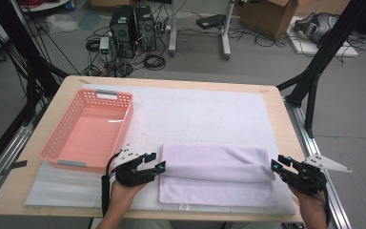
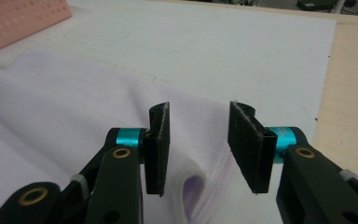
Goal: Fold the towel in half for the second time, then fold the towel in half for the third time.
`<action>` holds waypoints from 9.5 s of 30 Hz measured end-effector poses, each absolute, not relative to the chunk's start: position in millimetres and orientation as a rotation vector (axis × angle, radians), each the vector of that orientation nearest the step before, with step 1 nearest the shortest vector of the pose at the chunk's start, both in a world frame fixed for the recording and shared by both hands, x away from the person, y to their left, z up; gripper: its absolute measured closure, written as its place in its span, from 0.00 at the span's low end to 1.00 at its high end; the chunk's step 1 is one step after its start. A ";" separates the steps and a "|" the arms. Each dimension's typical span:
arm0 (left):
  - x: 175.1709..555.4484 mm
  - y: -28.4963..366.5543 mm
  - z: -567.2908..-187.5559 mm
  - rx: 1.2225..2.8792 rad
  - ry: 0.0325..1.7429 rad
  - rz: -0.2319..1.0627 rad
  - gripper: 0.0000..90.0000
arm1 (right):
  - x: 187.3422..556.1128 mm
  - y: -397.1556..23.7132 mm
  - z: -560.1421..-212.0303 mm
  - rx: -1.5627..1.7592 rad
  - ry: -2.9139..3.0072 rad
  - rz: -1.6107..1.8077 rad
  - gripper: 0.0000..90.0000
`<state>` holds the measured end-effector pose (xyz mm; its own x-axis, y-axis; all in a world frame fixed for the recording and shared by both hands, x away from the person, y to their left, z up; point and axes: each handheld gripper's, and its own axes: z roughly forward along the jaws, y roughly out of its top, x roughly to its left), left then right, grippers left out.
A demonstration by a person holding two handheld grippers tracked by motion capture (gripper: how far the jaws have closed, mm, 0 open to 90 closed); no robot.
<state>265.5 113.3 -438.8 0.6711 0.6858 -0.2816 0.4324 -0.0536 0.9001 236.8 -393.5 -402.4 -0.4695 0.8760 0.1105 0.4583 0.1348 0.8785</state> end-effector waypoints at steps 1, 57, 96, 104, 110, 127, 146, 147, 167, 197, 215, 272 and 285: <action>266.3 114.0 -439.0 1.687 0.923 0.268 0.50 | 242.3 -389.2 -405.5 1.287 1.997 1.276 0.65; 315.2 86.8 -454.5 1.830 1.136 0.196 0.41 | 282.8 -384.6 -445.6 1.406 2.177 1.054 0.49; 363.5 78.6 -445.8 1.788 1.185 0.382 0.74 | 343.0 -352.9 -432.9 1.406 2.031 1.059 0.82; 347.4 85.6 -440.8 1.812 1.146 0.333 0.48 | 323.4 -363.3 -422.7 1.427 2.019 1.170 0.55; 327.1 88.8 -439.7 1.778 1.108 0.316 0.50 | 302.7 -363.7 -422.8 1.377 2.086 1.163 0.52; 286.5 104.4 -452.9 1.817 1.091 0.209 0.77 | 270.7 -382.1 -436.1 1.435 2.126 1.179 0.72; 251.3 117.0 -436.5 1.765 1.016 0.238 0.93 | 240.4 -391.5 -424.6 1.376 2.136 1.271 0.94; 244.8 117.0 -437.9 1.776 1.010 0.234 0.93 | 235.4 -392.0 -424.2 1.369 2.142 1.275 0.94; 284.5 114.9 -436.4 1.738 1.046 0.326 0.62 | 259.1 -355.8 -437.9 1.214 2.207 1.105 0.75; 299.3 102.7 -437.3 1.784 1.046 0.436 0.46 | 231.4 -394.4 -426.3 1.298 2.070 1.166 0.57; 265.0 118.2 -435.1 1.666 0.952 0.407 0.26 | 234.8 -391.9 -425.4 1.307 2.017 1.191 0.36; 263.9 98.7 -452.6 1.839 1.077 0.248 0.48 | 239.5 -386.1 -429.4 1.298 2.036 1.227 0.33; 254.4 90.3 -453.1 1.933 1.065 0.311 0.73 | 254.9 -352.3 -425.3 1.208 2.111 1.264 0.33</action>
